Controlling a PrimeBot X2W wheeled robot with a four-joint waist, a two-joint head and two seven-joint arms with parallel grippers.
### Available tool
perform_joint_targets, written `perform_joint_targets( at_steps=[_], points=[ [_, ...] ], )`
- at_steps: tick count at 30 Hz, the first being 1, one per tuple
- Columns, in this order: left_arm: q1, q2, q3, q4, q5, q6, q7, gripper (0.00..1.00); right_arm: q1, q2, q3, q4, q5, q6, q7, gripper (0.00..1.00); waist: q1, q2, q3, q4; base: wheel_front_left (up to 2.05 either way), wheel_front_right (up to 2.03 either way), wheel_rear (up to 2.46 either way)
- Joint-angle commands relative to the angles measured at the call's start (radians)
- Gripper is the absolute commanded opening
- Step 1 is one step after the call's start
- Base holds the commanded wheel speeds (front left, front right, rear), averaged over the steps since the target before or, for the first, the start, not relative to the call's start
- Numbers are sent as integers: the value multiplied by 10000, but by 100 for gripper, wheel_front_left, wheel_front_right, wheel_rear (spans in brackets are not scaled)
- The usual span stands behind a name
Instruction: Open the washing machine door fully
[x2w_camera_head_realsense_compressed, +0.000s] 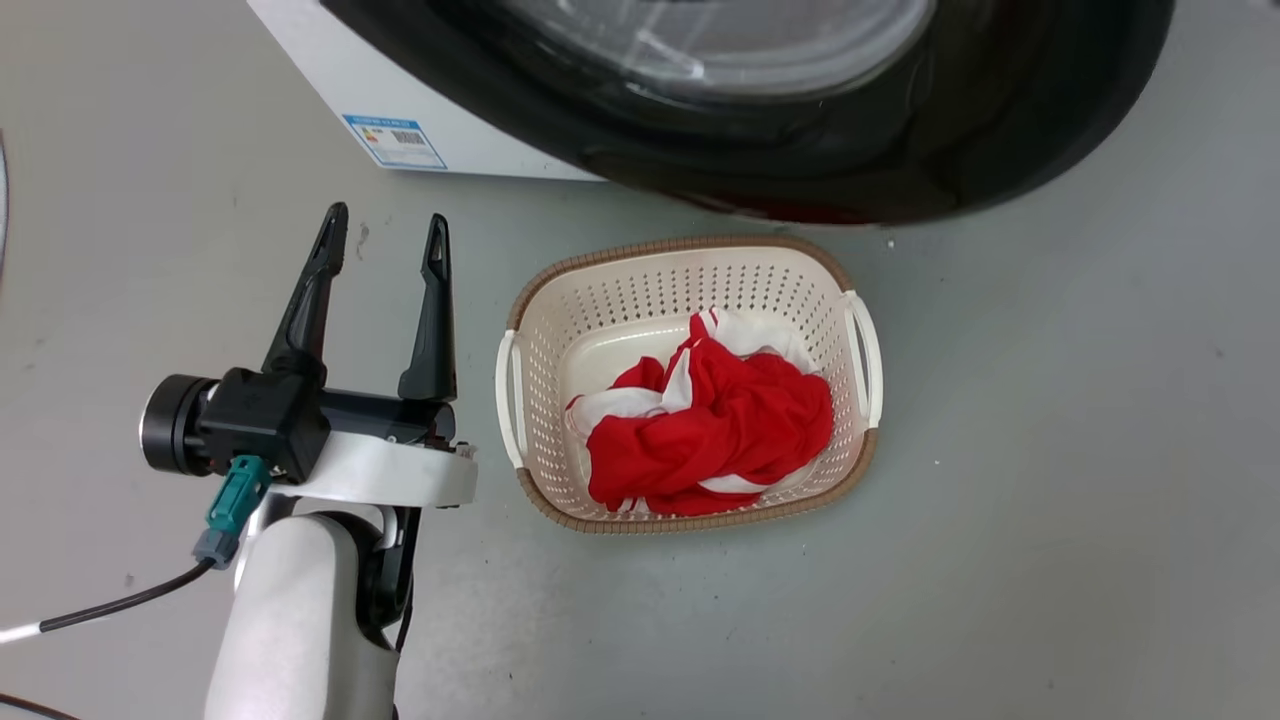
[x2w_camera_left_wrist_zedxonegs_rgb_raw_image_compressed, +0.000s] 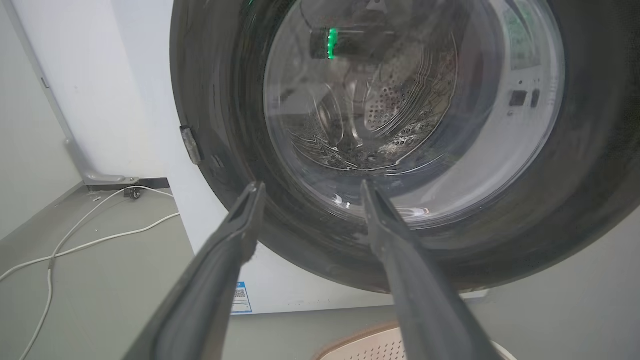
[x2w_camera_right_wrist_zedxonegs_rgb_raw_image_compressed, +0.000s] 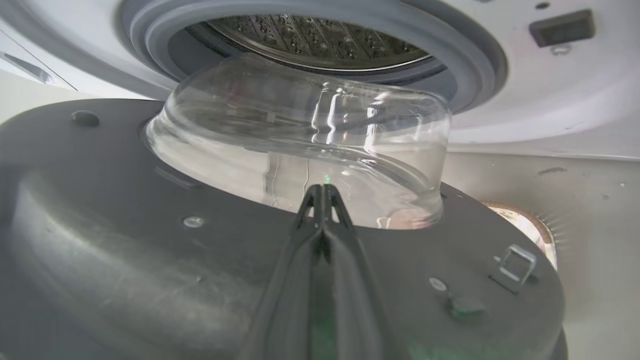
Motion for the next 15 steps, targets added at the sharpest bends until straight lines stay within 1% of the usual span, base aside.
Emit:
perform_joint_targets(
  at_steps=[1, 15],
  points=[
    [171, -10, 1, 42, 12, 31, -26, 100, 405, 150, 77, -165, 54, 1, 211, 0, -1, 0, -256, -55, 0, 0, 0],
    [1289, -9, -115, 513, 93, 59, -26, 100, 3345, 577, 9, -1841, 824, 1, 1575, 0, -1, 0, -2170, -74, 0, 0, 0]
  ],
)
